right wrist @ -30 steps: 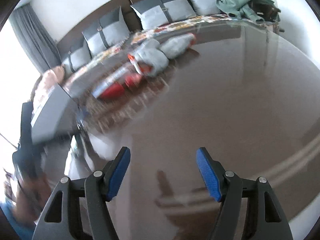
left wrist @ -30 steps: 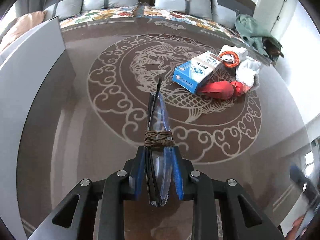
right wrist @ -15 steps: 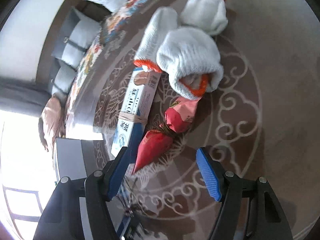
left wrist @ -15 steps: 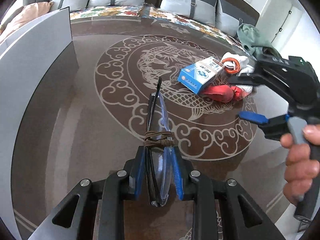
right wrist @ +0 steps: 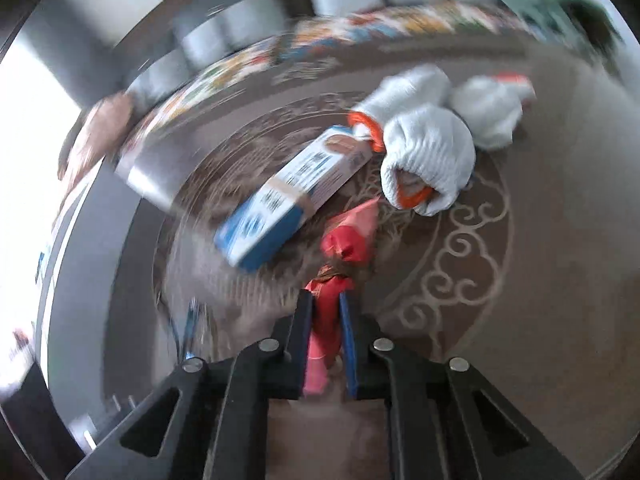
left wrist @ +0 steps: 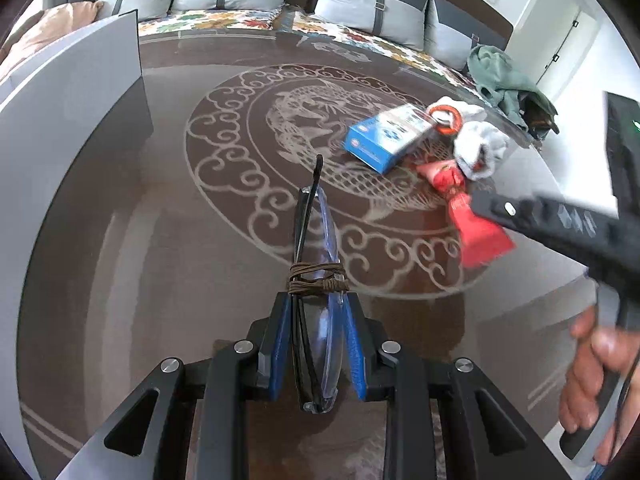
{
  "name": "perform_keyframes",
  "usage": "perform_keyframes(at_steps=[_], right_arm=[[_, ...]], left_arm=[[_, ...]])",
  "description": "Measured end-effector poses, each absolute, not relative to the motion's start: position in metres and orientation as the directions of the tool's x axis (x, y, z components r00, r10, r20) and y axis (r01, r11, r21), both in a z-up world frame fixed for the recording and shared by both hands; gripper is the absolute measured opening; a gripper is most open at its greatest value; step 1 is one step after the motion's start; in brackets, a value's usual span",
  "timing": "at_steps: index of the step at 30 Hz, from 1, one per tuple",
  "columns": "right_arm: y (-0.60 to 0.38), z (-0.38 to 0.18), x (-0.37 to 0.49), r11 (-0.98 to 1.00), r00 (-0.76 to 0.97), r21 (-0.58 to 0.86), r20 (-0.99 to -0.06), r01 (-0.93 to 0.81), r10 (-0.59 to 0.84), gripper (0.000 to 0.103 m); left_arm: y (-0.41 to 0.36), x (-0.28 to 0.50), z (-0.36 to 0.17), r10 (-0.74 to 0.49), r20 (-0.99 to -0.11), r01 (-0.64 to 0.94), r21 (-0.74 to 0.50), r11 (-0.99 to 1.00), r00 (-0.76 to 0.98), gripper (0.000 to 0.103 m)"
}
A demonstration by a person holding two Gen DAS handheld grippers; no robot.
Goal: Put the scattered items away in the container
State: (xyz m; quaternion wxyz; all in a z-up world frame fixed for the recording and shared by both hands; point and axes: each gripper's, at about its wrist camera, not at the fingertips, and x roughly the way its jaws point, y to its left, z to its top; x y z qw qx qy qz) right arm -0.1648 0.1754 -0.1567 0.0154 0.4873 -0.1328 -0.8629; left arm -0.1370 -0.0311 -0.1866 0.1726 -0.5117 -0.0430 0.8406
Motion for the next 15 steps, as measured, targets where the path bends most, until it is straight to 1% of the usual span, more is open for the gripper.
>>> perform_keyframes(at_steps=[3, 5, 11, 14, 15], right_arm=[[0.166, -0.143, -0.133, -0.991, -0.552, 0.132, -0.824, 0.031, -0.127, 0.013], [0.162, -0.138, -0.114, -0.991, -0.552, 0.090, -0.824, 0.102, -0.131, 0.013], [0.171, -0.154, -0.081, -0.991, -0.531, 0.038, -0.841, 0.127, -0.100, 0.013], [0.169, -0.159, -0.070, -0.991, -0.552, 0.011, -0.830, 0.133, -0.083, 0.020], [0.166, -0.159, -0.067, -0.990, -0.561, -0.010, -0.825, 0.140, -0.071, 0.029]], left_arm=[[-0.027, -0.123, -0.187, 0.347, -0.842, -0.246, -0.264, -0.933, -0.413, 0.026], [-0.022, -0.113, -0.186, 0.350, -0.841, -0.243, -0.269, -0.932, -0.413, 0.026], [-0.004, -0.092, -0.186, 0.333, -0.852, -0.257, -0.244, -0.935, -0.404, 0.026], [0.001, -0.089, -0.185, 0.313, -0.858, -0.259, -0.220, -0.940, -0.407, 0.026], [0.002, -0.089, -0.185, 0.306, -0.860, -0.258, -0.213, -0.942, -0.408, 0.026]])
